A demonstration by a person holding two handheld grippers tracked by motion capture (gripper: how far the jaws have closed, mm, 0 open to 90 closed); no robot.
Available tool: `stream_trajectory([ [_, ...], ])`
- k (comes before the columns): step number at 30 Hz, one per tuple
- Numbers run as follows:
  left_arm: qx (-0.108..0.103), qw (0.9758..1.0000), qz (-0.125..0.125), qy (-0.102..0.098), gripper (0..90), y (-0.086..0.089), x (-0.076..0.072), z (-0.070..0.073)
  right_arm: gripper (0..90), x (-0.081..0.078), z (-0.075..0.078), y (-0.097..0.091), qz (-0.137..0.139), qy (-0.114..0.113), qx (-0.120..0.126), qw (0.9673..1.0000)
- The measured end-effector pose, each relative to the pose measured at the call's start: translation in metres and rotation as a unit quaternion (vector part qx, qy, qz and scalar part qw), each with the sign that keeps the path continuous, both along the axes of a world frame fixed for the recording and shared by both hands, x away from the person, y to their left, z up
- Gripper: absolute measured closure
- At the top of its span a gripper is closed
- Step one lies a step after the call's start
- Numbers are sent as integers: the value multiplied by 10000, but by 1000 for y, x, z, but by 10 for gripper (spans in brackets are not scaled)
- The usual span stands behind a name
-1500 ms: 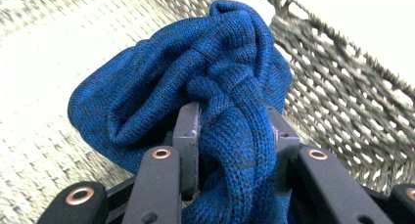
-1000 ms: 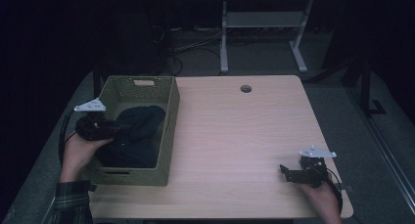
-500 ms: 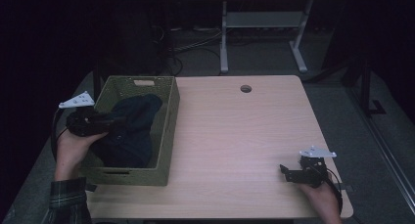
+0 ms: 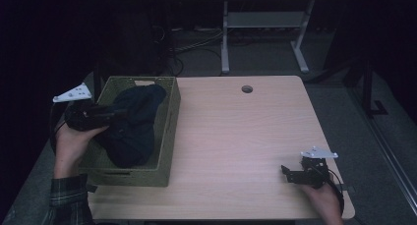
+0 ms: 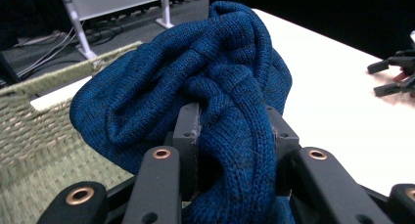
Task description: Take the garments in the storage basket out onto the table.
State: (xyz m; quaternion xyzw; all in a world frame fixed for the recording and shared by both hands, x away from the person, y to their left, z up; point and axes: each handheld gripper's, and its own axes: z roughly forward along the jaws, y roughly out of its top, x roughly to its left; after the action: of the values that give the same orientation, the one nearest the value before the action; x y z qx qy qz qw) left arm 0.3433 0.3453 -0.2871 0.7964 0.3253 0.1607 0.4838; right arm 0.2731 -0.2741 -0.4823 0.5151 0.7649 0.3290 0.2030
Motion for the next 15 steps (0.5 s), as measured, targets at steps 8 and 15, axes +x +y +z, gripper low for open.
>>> stream_trajectory([
  [8, -33, 9998, -119, -152, 656, -7, 3, 20, 81, 0, 0, 0, 0, -1, -3, 10000],
  [15, -53, 9993, -257, -281, 656, -21, 4, 34, 81, 0, 0, 0, -3, -4, 0, 10000],
])
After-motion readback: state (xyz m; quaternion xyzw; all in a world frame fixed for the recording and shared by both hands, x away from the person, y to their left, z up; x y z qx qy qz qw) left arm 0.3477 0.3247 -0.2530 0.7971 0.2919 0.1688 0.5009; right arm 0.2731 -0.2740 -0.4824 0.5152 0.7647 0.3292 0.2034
